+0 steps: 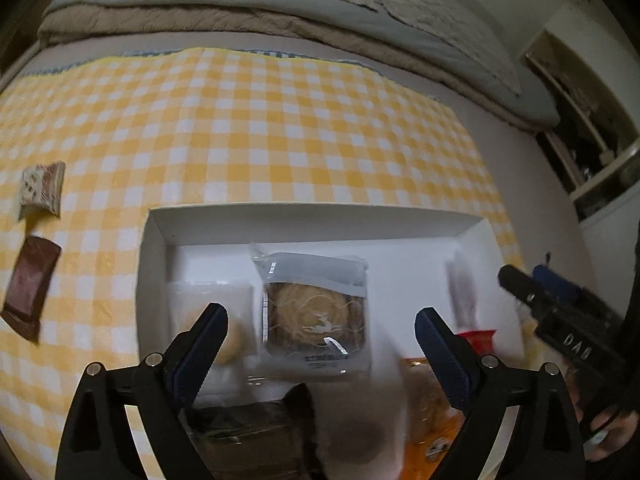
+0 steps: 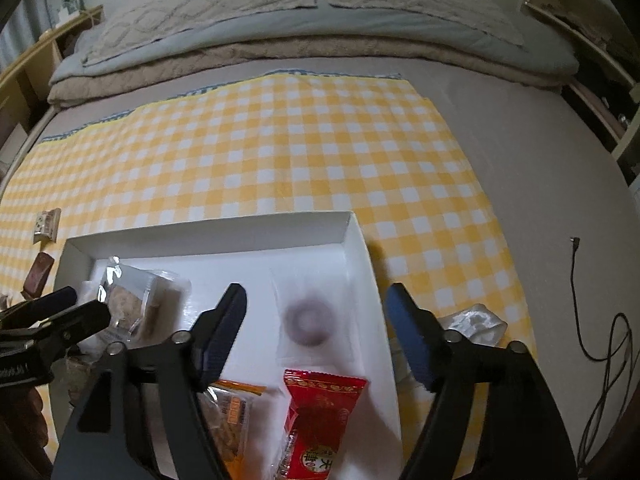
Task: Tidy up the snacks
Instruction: 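Open both tools to drop the packets into the tray, then move both tools back over the remaining snacks on the cloth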
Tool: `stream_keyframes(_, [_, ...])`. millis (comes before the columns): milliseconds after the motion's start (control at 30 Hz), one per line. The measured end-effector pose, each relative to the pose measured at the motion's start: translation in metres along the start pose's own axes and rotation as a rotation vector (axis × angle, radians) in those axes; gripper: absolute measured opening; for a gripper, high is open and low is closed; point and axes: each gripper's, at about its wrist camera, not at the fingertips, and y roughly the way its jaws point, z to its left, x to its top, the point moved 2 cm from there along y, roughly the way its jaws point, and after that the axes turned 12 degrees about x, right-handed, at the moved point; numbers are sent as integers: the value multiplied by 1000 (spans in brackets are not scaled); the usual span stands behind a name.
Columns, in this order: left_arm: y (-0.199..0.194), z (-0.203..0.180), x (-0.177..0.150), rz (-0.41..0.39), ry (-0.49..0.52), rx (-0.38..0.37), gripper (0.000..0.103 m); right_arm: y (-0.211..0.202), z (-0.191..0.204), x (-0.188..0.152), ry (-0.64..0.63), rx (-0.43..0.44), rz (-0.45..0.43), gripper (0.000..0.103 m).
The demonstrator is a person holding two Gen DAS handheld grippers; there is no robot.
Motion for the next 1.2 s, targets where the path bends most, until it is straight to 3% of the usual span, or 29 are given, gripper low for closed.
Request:
stream_keyframes(233, [-4, -9, -4, -7, 55, 23, 101, -2, -8, -8, 38, 12, 24, 81])
stream_keyframes(500, [-17, -12, -12, -17, 105, 41, 103, -16, -14, -15, 72, 8, 10, 103])
stream_keyframes(1200, [-104, 16, -30, -101, 126, 55, 103, -81, 15, -25, 54, -7, -64, 103])
